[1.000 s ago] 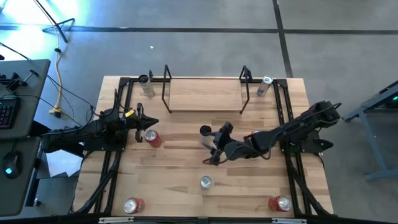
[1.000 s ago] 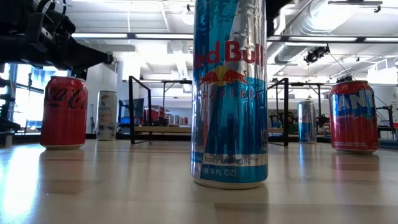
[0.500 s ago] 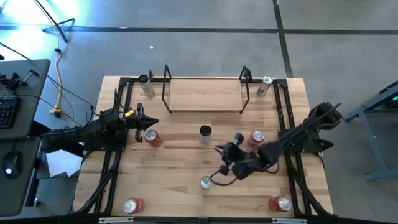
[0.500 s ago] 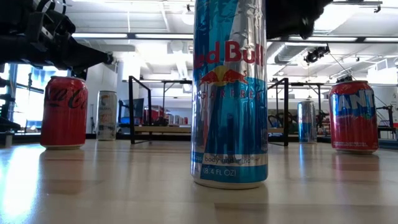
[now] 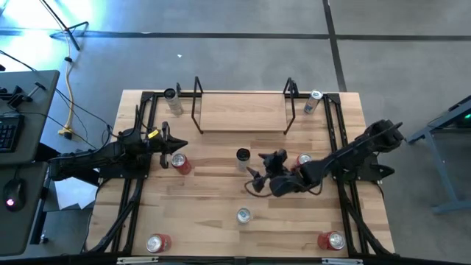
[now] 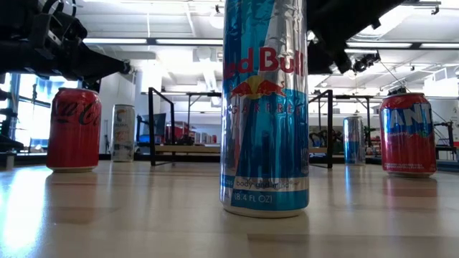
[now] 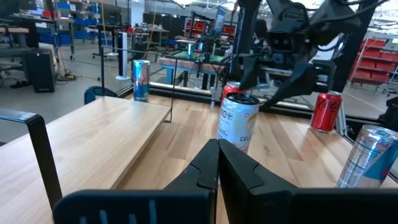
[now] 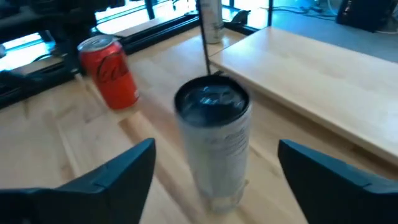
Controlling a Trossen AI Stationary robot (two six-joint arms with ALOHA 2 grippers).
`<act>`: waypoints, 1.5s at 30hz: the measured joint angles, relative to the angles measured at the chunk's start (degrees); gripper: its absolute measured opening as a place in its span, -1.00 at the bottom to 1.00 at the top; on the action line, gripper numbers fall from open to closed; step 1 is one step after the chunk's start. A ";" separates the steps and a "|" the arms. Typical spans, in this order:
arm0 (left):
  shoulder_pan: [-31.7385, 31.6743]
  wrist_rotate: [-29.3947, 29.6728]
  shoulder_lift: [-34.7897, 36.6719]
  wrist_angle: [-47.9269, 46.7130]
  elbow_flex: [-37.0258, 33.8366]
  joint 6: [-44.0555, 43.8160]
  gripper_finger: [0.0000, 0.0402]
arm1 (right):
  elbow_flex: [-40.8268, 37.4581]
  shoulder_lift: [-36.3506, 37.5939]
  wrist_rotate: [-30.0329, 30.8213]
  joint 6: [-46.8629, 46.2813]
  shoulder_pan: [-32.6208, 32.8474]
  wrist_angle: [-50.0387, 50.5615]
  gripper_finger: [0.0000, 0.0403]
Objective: Place canned beverage on shelf
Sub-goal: Put the bottom white yellow soda can on the shelf
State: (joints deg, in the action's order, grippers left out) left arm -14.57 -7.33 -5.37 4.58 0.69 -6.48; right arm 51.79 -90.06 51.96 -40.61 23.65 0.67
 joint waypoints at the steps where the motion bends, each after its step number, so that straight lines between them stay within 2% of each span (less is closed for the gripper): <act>1: -0.01 0.00 0.00 0.00 0.00 0.12 -1.00 | 0.00 0.00 0.02 0.78 -0.48 -0.62 0.69; 11: 0.00 0.00 0.00 -0.01 0.00 0.14 -1.00 | 0.00 -2.93 0.12 13.70 -3.43 -10.36 0.77; 18: -0.01 0.00 0.00 -0.07 0.00 0.13 -1.00 | 0.00 -4.96 1.29 14.11 -4.97 -11.60 0.77; 36: -0.01 0.00 0.00 -0.07 0.00 0.05 -1.00 | 0.00 -8.14 -4.53 16.24 -8.86 -18.62 0.75; 40: 0.00 0.00 0.00 -0.07 0.00 -0.35 -1.00 | 0.00 -8.20 -4.55 16.20 -9.43 -19.88 0.59; 45: 0.00 0.00 0.00 -0.42 0.00 -0.35 -1.00 | 0.00 -8.14 -8.63 16.78 -10.15 -21.51 0.17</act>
State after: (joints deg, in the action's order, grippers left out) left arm -14.57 -7.33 -5.36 4.16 0.69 -6.83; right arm 51.79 -98.20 43.33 -23.84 13.50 -20.84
